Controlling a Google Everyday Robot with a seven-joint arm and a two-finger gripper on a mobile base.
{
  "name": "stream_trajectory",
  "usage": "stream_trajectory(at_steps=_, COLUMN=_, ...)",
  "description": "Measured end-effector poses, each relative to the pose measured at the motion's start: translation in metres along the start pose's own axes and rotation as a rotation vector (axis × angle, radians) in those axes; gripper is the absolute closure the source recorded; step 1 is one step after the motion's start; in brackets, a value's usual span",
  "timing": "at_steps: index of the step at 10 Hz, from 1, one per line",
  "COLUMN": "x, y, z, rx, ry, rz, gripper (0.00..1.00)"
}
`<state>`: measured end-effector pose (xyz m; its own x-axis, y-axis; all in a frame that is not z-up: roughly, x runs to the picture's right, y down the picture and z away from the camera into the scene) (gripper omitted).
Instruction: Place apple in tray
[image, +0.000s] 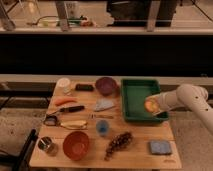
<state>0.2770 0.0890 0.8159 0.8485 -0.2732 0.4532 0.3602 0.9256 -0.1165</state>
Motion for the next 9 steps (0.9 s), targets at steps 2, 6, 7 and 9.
stream_trajectory(at_steps=2, x=-0.001, y=-0.0023, z=0.0006, rx=-0.001, ry=-0.001, rz=0.001, gripper=0.25)
stream_trajectory(at_steps=6, x=-0.0003, y=-0.0026, z=0.0015, rx=0.006, ry=0.005, rz=0.023, gripper=0.2)
stream_trajectory(at_steps=7, x=0.0001, y=-0.0027, z=0.0001, rx=0.011, ry=0.012, rz=0.027, gripper=0.2)
stream_trajectory(at_steps=9, x=-0.0015, y=-0.0047, z=-0.0006, rx=0.025, ry=0.026, rz=0.035, gripper=0.2)
